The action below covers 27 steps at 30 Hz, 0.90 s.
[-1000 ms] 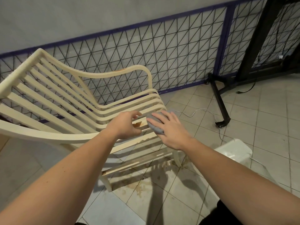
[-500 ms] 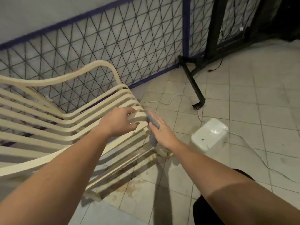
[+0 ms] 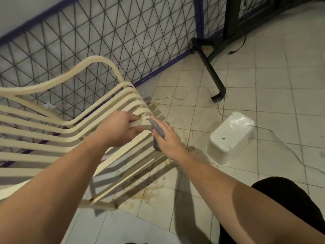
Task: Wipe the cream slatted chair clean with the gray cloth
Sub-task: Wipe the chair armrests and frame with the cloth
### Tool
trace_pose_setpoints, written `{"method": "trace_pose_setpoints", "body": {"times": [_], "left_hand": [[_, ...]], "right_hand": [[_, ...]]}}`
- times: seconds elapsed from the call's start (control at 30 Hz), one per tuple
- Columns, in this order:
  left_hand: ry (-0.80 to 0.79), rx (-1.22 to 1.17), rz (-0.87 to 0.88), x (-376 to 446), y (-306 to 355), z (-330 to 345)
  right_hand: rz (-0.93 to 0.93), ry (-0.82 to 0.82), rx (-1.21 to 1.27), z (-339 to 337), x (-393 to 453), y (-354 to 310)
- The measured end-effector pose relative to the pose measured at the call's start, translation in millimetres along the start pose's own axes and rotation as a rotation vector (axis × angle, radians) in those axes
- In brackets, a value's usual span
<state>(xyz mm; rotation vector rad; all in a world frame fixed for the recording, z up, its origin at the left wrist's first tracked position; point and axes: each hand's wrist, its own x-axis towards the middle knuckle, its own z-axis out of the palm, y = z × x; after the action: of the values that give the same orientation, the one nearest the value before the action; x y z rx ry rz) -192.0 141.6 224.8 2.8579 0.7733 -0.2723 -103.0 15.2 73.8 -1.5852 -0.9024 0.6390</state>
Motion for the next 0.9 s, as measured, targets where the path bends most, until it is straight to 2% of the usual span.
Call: {"method": "trace_pose_setpoints", "body": {"times": [0.37, 0.43, 0.5, 0.57, 0.7, 0.77, 0.83, 0.9], "left_hand": [[-0.020, -0.030, -0.033, -69.5, -63.3, 2.4], [-0.021, -0.053, -0.056, -85.3, -76.5, 3.1], [-0.028, -0.034, -0.060, -94.7, -87.4, 4.4], [-0.050, -0.020, -0.057, -94.8, -93.7, 5.9], [-0.091, -0.020, -0.067, -88.8, -95.1, 10.3], [-0.080, -0.022, -0.060, -88.9, -95.5, 13.0], [-0.065, -0.022, -0.064, -89.1, -94.6, 14.4], [-0.054, -0.021, -0.078, -86.8, -95.1, 14.8]], "right_hand": [[-0.097, -0.178, -0.042, 46.9, -5.9, -7.8], [-0.003, -0.124, 0.018, 41.7, -8.7, -5.6], [0.145, 0.036, 0.066, 34.2, -8.5, -4.0], [0.192, 0.114, 0.115, 40.1, -9.0, -11.5], [-0.044, -0.121, 0.159, 100.6, -26.4, -43.2], [-0.087, -0.108, 0.187, 131.8, -38.6, -38.0], [0.029, -0.032, 0.268, 146.5, -49.8, -12.8], [0.274, -0.073, 0.349, 150.6, -59.5, 20.9]]}}
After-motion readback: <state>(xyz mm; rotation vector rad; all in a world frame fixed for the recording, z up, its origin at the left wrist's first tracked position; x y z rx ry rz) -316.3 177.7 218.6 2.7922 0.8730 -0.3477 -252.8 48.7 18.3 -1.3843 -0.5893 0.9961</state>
